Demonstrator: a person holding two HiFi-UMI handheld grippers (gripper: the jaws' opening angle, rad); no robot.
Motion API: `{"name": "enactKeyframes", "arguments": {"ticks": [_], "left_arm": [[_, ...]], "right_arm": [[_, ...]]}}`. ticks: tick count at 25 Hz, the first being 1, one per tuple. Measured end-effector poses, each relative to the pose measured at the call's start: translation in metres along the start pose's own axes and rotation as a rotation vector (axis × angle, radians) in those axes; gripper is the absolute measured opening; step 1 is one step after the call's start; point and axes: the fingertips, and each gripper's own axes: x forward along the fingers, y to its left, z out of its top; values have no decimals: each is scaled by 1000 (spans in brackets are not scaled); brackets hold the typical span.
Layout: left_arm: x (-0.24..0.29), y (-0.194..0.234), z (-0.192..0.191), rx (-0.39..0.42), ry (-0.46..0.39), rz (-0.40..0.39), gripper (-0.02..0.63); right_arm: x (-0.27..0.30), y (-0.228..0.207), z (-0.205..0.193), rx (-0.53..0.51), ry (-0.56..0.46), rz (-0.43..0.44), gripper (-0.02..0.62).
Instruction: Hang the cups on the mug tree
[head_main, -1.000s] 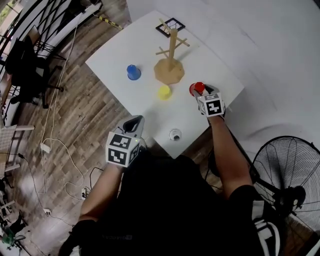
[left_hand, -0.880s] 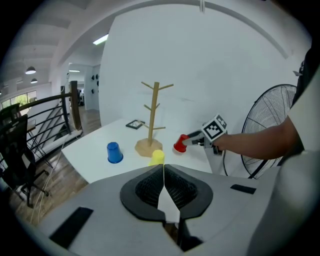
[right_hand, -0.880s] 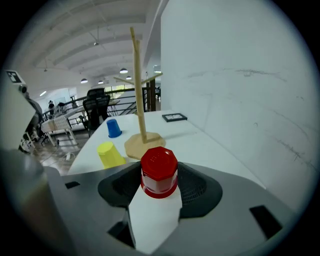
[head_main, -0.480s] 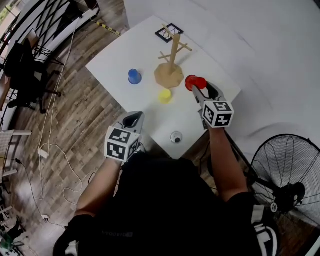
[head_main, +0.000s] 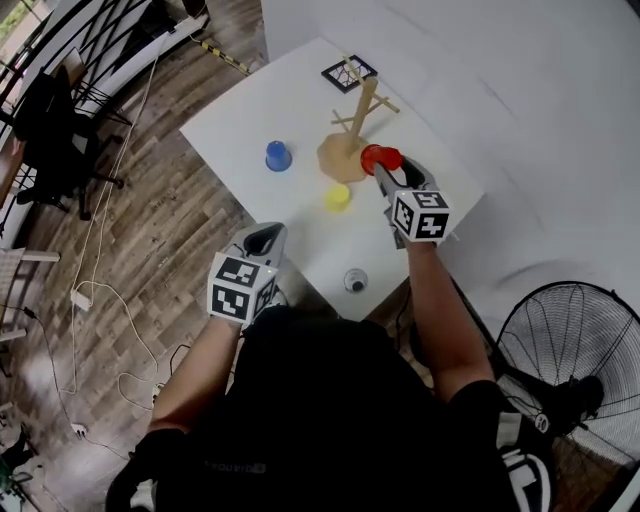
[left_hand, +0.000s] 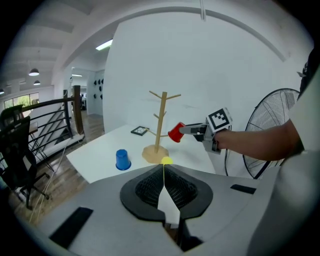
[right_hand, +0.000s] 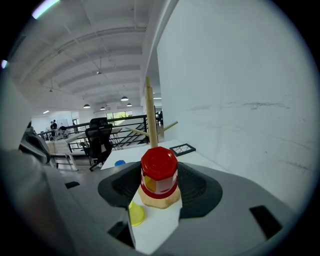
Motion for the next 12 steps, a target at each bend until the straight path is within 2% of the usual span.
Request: {"name": "enactKeyframes", "arguments": {"ticks": [8,12], "left_arm": [[-17,20,-11,-55,-9,60,17],[-17,23,-16,-63,-8,64,17]], "right_arm": [[28,2,-23,35,82,12,224],[30,6,-33,29,106,21,225]]}}
